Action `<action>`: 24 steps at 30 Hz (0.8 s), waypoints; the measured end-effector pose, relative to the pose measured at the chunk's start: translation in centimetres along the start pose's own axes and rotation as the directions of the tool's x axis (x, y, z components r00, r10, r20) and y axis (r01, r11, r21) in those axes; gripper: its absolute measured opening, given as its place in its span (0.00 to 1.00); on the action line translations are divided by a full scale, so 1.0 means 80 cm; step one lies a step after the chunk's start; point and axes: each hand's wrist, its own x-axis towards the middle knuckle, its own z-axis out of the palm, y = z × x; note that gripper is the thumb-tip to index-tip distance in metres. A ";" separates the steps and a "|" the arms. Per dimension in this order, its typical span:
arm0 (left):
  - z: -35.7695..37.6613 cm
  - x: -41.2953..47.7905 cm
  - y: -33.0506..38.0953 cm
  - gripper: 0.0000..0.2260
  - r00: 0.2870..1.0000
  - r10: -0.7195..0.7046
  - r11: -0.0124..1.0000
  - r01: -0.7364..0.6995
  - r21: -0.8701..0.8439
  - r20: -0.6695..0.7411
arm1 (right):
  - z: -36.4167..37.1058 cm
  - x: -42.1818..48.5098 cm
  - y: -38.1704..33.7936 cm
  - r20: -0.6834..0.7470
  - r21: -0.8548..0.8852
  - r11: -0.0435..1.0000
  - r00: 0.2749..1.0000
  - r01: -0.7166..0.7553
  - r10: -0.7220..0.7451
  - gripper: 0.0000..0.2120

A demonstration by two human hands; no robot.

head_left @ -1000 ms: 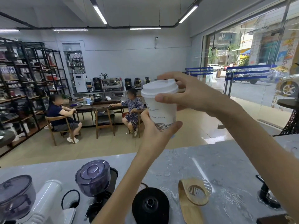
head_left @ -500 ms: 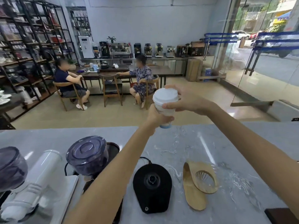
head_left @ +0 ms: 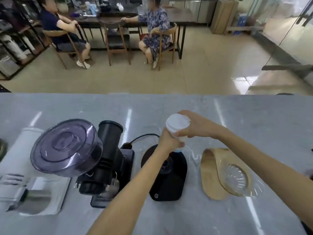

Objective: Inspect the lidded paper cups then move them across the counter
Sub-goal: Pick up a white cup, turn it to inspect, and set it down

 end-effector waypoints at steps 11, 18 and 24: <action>-0.134 -0.251 -0.035 0.22 0.957 0.124 0.989 -0.140 0.040 0.262 | 0.097 -0.191 -0.154 0.126 0.131 0.991 0.992 -0.010 -0.007 0.27; -0.263 -0.386 -0.123 0.27 0.976 0.107 0.975 -0.141 0.173 0.192 | 0.257 -0.274 -0.260 0.050 0.004 0.995 0.993 0.105 -0.105 0.38; -0.372 -0.430 -0.221 0.31 0.992 0.116 0.988 -0.121 0.100 0.046 | 0.409 -0.246 -0.332 0.071 0.094 0.987 0.988 0.129 -0.136 0.42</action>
